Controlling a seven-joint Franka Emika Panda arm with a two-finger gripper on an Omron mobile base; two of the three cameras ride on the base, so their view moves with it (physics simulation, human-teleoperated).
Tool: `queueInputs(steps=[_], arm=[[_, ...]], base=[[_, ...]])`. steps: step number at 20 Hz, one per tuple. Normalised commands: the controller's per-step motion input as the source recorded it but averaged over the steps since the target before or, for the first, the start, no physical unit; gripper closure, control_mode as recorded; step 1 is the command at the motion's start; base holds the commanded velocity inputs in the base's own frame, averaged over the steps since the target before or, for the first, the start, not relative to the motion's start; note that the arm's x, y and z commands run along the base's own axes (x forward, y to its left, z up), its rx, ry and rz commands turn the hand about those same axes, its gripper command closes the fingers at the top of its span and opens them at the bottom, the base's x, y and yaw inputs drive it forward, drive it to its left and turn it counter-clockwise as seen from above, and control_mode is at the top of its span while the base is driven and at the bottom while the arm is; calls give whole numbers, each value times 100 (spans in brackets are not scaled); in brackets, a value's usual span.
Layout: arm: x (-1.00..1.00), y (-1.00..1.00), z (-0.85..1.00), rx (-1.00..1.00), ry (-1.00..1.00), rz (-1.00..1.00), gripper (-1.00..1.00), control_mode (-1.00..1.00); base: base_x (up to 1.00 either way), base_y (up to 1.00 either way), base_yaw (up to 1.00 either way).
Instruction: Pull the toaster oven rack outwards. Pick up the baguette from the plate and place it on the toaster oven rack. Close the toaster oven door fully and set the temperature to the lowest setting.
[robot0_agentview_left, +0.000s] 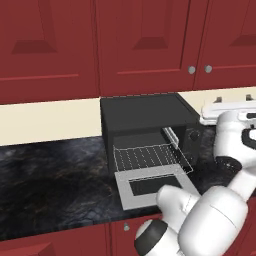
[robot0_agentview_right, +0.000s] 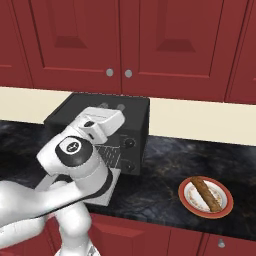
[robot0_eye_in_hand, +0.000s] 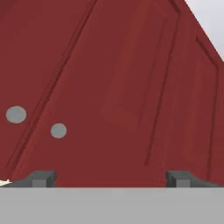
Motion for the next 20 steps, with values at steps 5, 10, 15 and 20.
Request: queueInputs(steps=[5, 10, 15, 20], arm=[[-12, -14, 53, 53, -18, 0, -100, -100], [6, -8, 0, 14, 0, 0, -100, -100], [13, -1, 0, 6, -6, 0, -100, -100], [1, -1, 0, 11, -19, 0, -100, -100]], base=[[0, 0, 0], [0, 0, 0], [0, 0, 0], [0, 0, 0]])
